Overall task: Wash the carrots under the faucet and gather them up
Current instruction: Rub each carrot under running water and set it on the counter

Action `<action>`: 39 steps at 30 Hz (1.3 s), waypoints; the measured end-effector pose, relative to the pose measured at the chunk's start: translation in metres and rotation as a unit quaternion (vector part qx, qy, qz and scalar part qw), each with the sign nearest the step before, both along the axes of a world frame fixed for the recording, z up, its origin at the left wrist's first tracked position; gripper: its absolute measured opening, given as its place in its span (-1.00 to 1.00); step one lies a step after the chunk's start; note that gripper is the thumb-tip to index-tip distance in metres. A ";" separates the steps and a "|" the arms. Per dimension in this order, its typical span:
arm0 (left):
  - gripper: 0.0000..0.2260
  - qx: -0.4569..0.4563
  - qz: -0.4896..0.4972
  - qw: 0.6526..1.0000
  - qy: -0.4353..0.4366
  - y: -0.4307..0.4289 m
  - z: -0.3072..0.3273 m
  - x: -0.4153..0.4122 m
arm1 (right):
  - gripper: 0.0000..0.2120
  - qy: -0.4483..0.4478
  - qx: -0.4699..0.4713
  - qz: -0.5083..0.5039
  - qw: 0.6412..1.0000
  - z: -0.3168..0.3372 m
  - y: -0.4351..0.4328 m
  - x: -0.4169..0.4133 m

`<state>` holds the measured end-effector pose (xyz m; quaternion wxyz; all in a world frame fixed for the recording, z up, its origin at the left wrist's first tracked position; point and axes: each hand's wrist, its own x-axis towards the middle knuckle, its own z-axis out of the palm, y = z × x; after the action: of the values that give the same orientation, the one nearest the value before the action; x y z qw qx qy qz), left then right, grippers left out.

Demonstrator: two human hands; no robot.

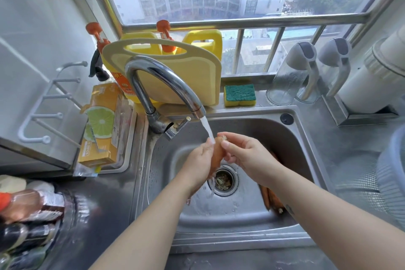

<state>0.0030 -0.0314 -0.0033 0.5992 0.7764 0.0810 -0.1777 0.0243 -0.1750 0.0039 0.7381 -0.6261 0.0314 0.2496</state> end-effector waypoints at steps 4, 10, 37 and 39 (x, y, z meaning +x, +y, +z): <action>-0.75 0.013 -0.099 0.995 -0.017 0.006 0.009 -0.002 | -0.80 0.003 -0.001 -0.002 1.000 0.000 -0.005 0.002; -0.88 0.034 -0.102 0.992 -0.060 -0.002 0.004 -0.002 | -0.81 -0.009 0.005 -0.016 1.000 0.002 -0.005 0.003; -0.67 0.339 -0.183 0.916 -0.110 0.004 0.015 0.004 | -0.86 -0.139 -0.293 -0.017 0.946 0.000 -0.010 0.006; -0.63 0.391 -0.192 0.893 -0.115 0.013 0.011 0.004 | -0.81 -0.104 -0.301 -0.055 0.946 -0.002 -0.025 0.007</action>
<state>0.0067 -0.0182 0.0073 0.2066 0.9633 -0.0764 -0.1533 0.0317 -0.2000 0.0014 0.5272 -0.8388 0.0621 0.1211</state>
